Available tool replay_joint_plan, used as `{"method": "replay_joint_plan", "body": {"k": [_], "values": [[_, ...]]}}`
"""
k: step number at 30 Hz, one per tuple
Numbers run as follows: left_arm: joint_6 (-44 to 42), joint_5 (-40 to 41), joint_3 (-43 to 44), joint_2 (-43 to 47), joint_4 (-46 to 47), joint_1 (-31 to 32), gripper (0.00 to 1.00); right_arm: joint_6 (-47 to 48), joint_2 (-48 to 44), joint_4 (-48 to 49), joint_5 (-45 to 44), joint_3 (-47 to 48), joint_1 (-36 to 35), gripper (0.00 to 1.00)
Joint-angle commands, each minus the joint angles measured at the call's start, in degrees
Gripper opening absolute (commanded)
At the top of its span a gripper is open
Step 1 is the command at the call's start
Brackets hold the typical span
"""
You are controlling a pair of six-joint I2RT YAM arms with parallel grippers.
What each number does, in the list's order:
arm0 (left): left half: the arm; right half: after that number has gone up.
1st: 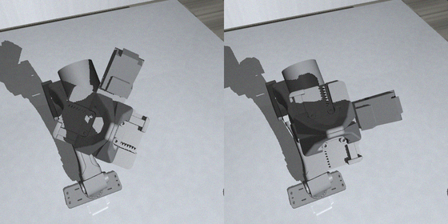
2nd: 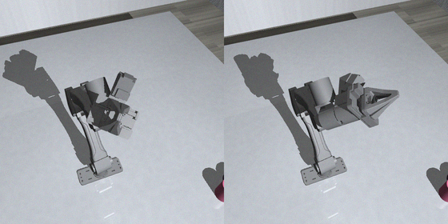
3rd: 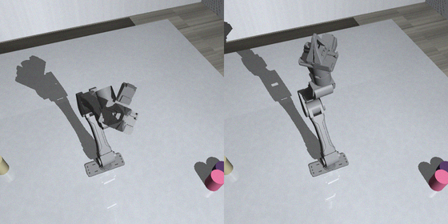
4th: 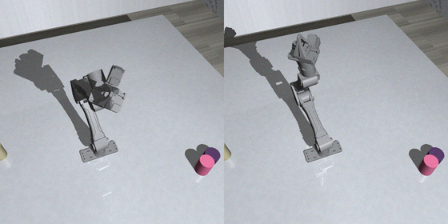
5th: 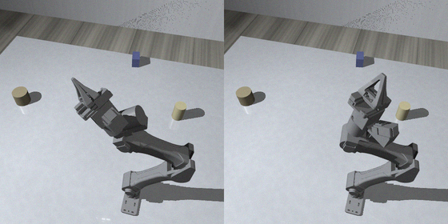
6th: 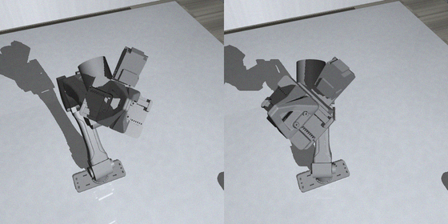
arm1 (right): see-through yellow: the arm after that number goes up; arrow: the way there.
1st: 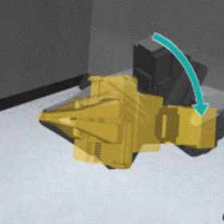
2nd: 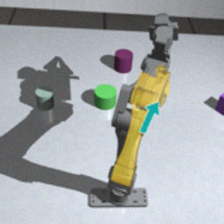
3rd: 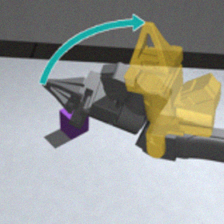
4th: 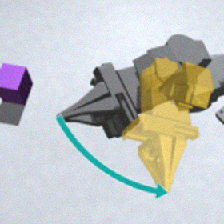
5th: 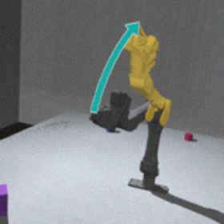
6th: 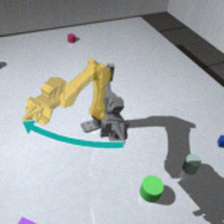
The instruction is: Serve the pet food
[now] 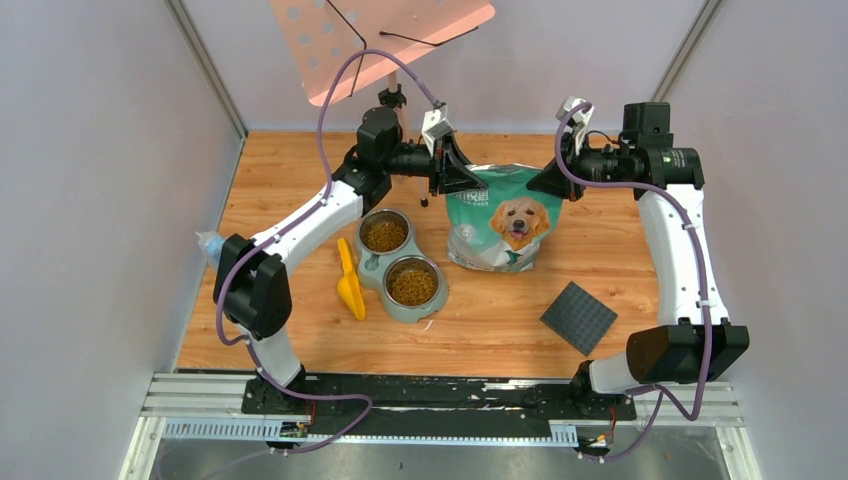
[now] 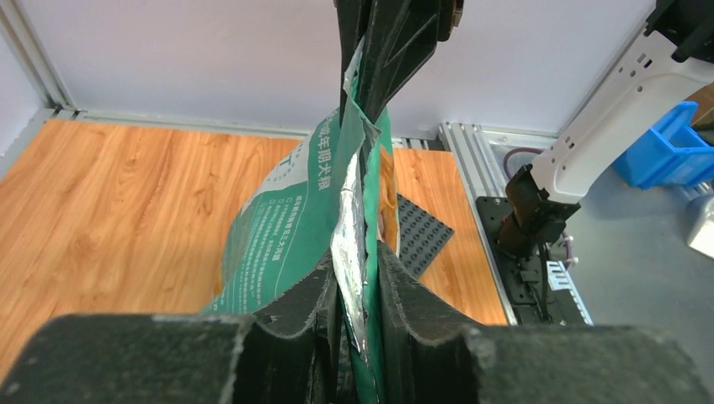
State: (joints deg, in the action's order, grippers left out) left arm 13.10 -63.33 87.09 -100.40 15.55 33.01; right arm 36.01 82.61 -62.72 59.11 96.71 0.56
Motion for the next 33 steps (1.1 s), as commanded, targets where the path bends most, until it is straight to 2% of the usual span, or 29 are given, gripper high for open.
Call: {"method": "replay_joint_plan", "body": {"k": [1,3,6,8,9,11,17,24,25,26,28,30,33], "values": [[2.40,-1.02,1.96,2.21,2.93,-0.09,0.25,1.88,-2.24,1.82,0.07,1.83,-2.02,0.01],[7.25,-1.14,1.85,1.85,7.08,-0.19,0.22,2.11,-2.04,1.73,-0.47,2.10,-3.17,0.06],[9.58,-1.07,2.32,1.44,8.70,-0.20,0.14,2.30,-1.48,1.72,-0.32,2.85,-4.60,0.25],[9.60,-0.97,2.38,1.37,8.71,-0.15,0.04,2.28,-0.74,1.79,-0.02,3.62,-5.64,0.36],[9.58,-0.89,2.32,1.35,8.46,-0.15,0.00,2.31,-0.26,1.92,0.00,3.92,-6.25,0.39],[9.51,-0.63,2.11,1.41,8.23,-0.17,0.00,2.45,0.49,2.23,-0.21,4.63,-7.43,0.43],[9.93,0.31,1.73,1.70,7.70,-0.16,0.00,3.31,1.61,4.40,-2.19,6.37,-10.41,0.44],[9.73,-0.20,1.98,1.82,6.60,-0.15,0.00,4.49,0.38,10.49,-7.09,4.29,-12.48,0.45],[9.69,-0.23,1.92,1.89,6.51,-0.21,0.00,4.97,0.32,10.50,-8.29,4.28,-12.51,0.42],[9.78,-0.18,1.76,2.10,6.38,-0.22,0.00,5.36,0.23,10.38,-9.37,4.13,-12.42,0.30],[9.91,-0.13,1.38,2.58,6.34,-0.42,0.00,6.71,-0.53,9.99,-10.96,3.14,-12.11,0.16],[10.09,-0.21,0.89,3.17,6.27,-1.03,0.00,8.31,-2.00,9.65,-12.83,1.39,-11.65,0.13],[10.37,-0.44,0.11,3.75,6.24,-1.98,0.00,10.10,-3.50,9.36,-15.40,-0.60,-10.58,0.17]]}}
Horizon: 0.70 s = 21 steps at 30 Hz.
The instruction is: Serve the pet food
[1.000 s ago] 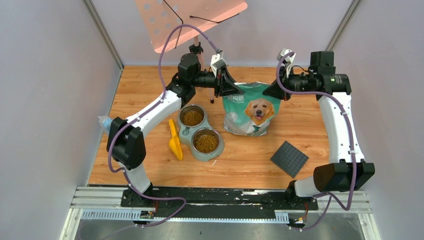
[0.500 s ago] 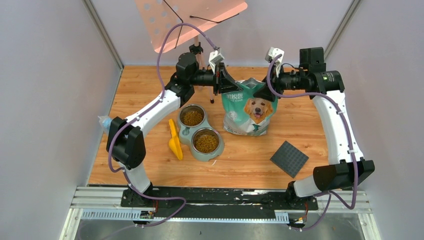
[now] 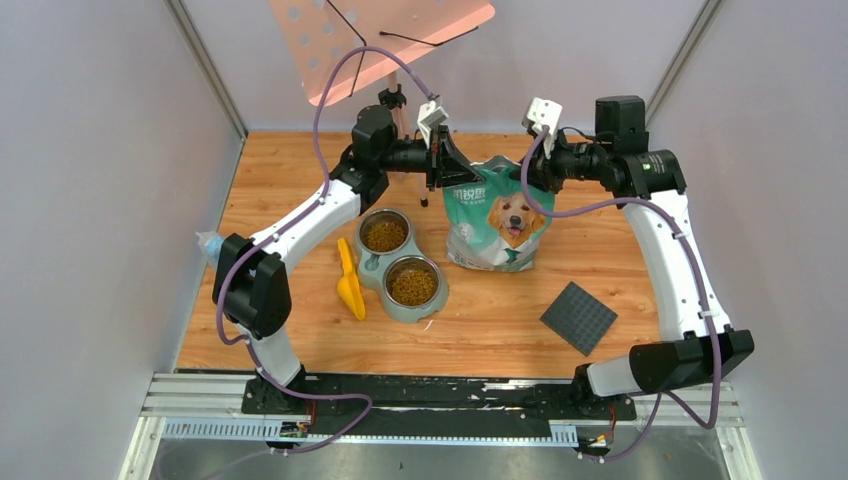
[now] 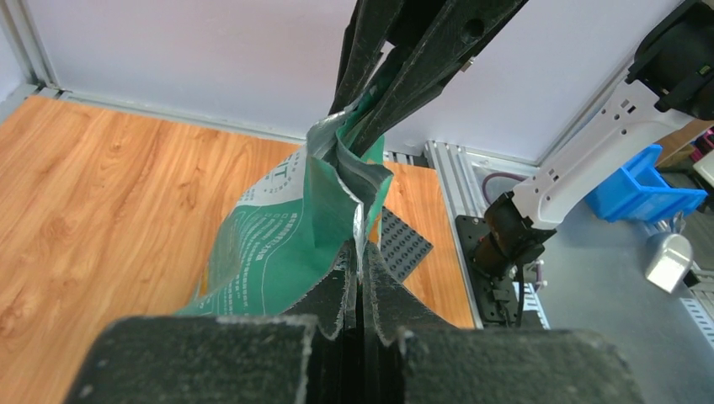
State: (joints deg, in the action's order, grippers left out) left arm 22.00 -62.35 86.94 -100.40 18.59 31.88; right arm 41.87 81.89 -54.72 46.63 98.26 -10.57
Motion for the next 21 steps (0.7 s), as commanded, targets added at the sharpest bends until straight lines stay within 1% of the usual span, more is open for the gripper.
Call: {"method": "replay_joint_plan", "body": {"k": [1,3,4,9,12,14,15,16,18,19,21], "values": [[1.58,-1.52,-0.10,3.97,3.20,-1.31,0.00,4.76,-3.07,0.92,-3.10,-2.45,1.11,0.14],[2.15,-1.39,-0.64,4.20,3.25,-2.08,0.00,4.89,-2.95,-0.33,-2.45,-1.88,2.46,0.03],[2.38,-1.25,-0.87,4.35,3.28,-2.30,0.00,4.58,-2.65,-0.97,-1.73,-1.26,3.36,0.00],[2.86,3.44,-1.35,4.75,0.85,-3.97,0.00,3.01,1.01,-7.15,6.69,6.86,9.86,0.00],[1.44,5.90,-1.06,4.96,-1.49,-4.11,0.00,4.65,2.89,-11.76,8.85,10.30,10.04,0.00],[1.90,5.56,-0.91,4.58,-0.25,-4.00,0.00,4.80,2.99,-12.76,9.65,10.14,10.04,0.00],[2.04,5.26,-0.77,4.41,0.25,-3.87,0.00,4.80,2.87,-12.96,9.82,9.74,10.05,0.03],[2.23,4.72,-0.49,4.11,1.02,-3.63,0.00,4.92,2.85,-12.94,9.68,9.29,9.61,0.10],[2.76,3.54,-0.23,3.70,2.31,-3.09,0.00,4.77,2.87,-12.10,8.80,8.67,7.75,0.28],[3.04,3.06,-0.16,3.54,3.07,-2.89,0.00,4.37,2.85,-11.11,8.23,8.39,6.71,0.35],[3.86,1.94,-0.10,3.13,3.98,-2.31,0.00,3.22,2.79,-7.81,6.58,7.63,4.49,0.41]]}}
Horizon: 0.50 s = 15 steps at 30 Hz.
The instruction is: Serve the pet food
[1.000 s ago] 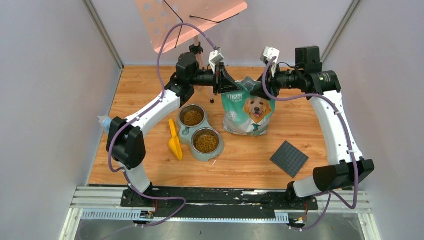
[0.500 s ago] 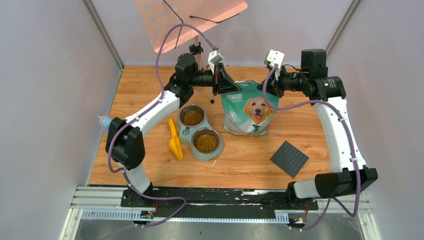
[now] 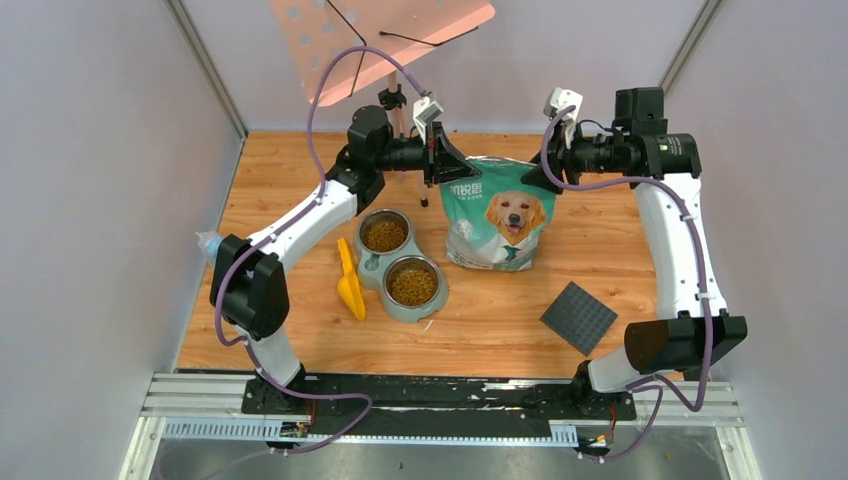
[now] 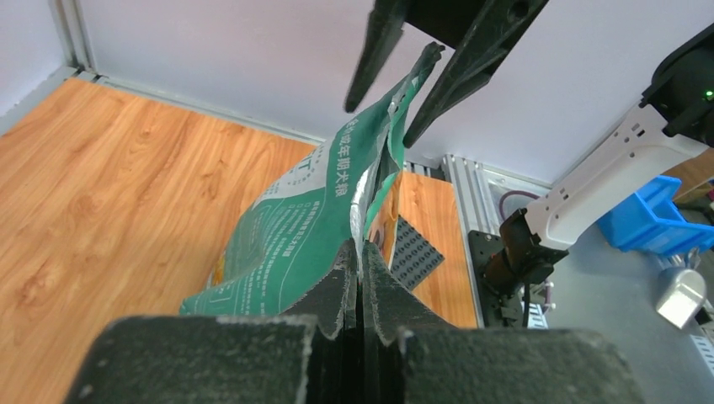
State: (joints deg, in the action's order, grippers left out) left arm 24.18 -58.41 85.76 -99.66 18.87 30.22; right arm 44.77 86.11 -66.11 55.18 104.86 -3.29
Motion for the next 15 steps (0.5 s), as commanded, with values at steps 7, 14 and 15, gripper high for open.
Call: {"method": "replay_joint_plan", "body": {"k": [7,14,15], "values": [[2.69,-3.02,0.75,2.36,4.73,0.01,0.00,0.07,2.46,9.64,-5.60,2.18,-7.51,0.47],[2.66,-2.57,1.14,2.26,3.81,0.02,0.00,2.02,3.21,9.76,-7.09,3.64,-11.55,0.41],[2.39,-2.53,1.27,2.43,3.32,0.02,0.00,2.11,2.93,9.69,-7.29,3.75,-11.60,0.39]]}}
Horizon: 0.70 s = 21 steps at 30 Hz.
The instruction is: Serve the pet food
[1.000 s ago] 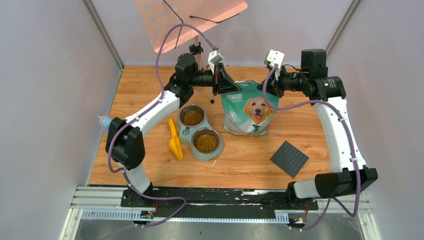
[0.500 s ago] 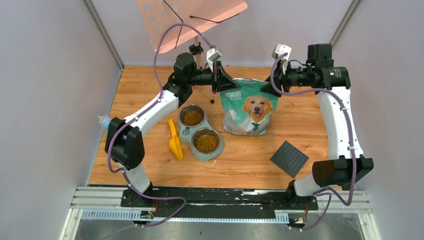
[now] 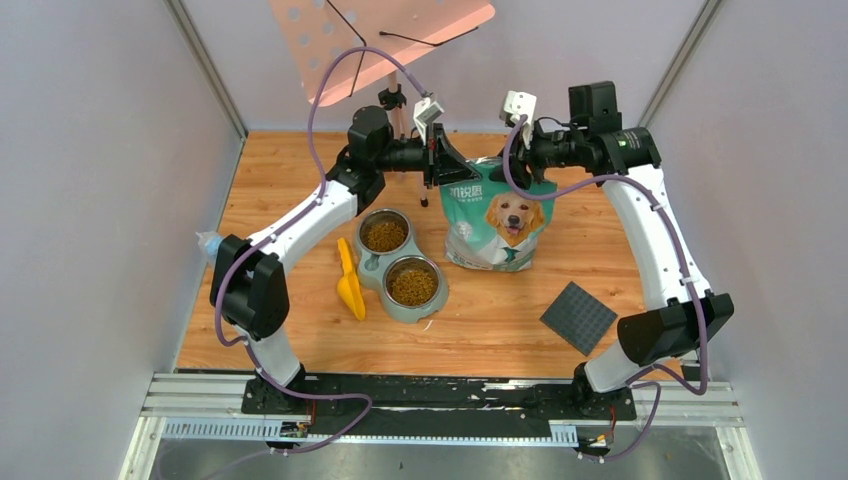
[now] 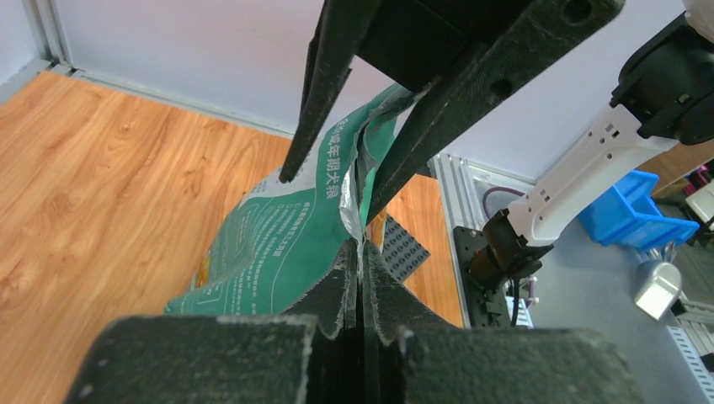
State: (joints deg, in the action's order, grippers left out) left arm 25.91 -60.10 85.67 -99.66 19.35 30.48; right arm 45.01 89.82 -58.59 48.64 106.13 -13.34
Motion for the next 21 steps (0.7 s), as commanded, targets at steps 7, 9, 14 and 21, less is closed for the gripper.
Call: {"method": "replay_joint_plan", "body": {"k": [7,9,14,21], "values": [[0.50,-0.75,1.18,2.57,2.49,-0.25,0.00,3.85,-1.71,1.26,-1.70,1.14,-1.59,0.20],[0.29,-0.51,1.29,2.54,2.21,-0.25,0.00,3.85,-1.37,0.11,-1.32,1.71,-1.60,0.07],[-3.14,0.09,1.98,2.89,-1.38,-0.34,0.00,3.94,-1.22,-2.56,-1.23,4.07,-1.62,0.00],[-9.64,0.12,5.24,2.20,-4.80,0.78,0.31,2.20,-1.17,-3.98,-1.75,5.61,-1.83,0.04]]}}
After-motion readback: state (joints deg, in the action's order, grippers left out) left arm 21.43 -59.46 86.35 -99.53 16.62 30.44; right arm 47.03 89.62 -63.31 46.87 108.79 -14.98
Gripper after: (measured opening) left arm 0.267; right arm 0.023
